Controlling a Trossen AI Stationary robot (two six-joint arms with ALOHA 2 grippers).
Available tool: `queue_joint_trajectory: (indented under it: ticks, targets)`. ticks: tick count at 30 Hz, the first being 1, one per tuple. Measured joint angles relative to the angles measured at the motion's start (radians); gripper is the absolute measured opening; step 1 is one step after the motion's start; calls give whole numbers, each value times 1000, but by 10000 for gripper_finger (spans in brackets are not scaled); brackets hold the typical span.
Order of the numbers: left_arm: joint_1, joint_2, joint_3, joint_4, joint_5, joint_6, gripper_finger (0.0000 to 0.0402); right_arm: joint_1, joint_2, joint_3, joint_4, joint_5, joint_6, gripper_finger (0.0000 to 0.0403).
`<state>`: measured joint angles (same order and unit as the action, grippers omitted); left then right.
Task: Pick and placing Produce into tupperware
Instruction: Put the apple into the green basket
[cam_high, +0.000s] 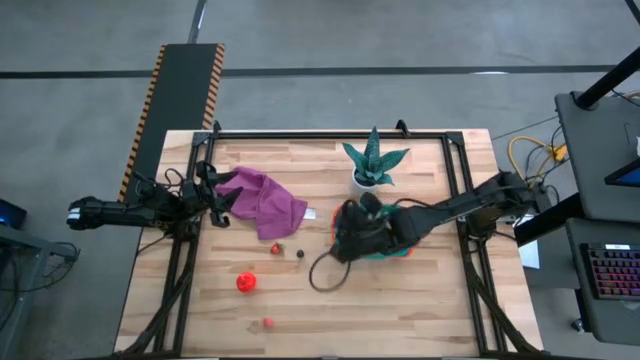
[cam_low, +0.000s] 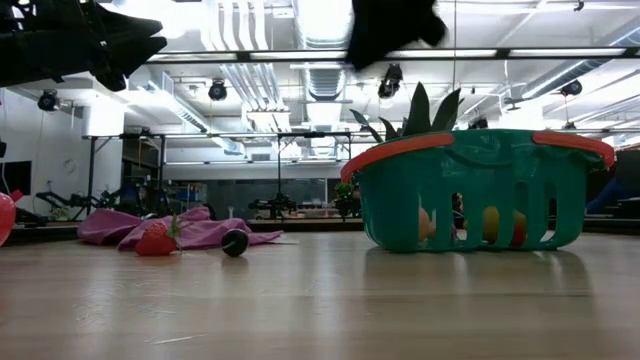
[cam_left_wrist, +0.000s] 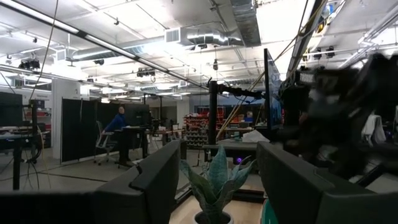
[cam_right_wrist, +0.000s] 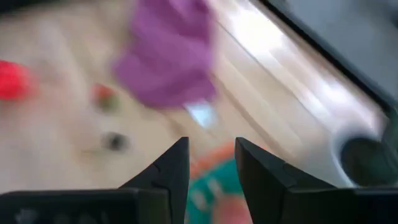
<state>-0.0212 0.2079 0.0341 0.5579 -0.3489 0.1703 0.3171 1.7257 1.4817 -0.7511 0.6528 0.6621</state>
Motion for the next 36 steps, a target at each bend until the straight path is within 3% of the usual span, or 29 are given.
queue_joint_trajectory:
  ticks: [4, 8, 14, 17, 22, 27, 30, 34, 36]
  targets:
    - [0, -1, 0, -1, 0, 0, 199, 70, -5, 68, 165, -44, -228, 116]
    - [0, -1, 0, 0, 0, 0, 199, 124, 4, 122, 275, -60, -321, 133]
    - [0, -1, 0, 2, 0, 0, 199, 147, 39, 197, 271, -72, -337, 232]
    - [0, -1, 0, 1, 0, 0, 199, 148, 60, 210, 256, -75, -418, 277]
    - [0, -1, 0, 1, 0, -1, 199, 153, 60, 218, 237, -76, -496, 299]
    - [0, 0, 0, 1, 0, -1, 199, 193, 47, 215, 261, -141, -637, 242]
    - [0, 0, 0, 0, 0, -1, 199, 206, 22, 212, 249, -206, -637, 167]
    - [0, 0, 0, 0, 0, -6, 199, 230, -18, 207, 187, -207, -662, 41]
    - [0, 0, 0, 2, 0, -6, 199, 250, -52, 201, 164, -208, -666, 21]
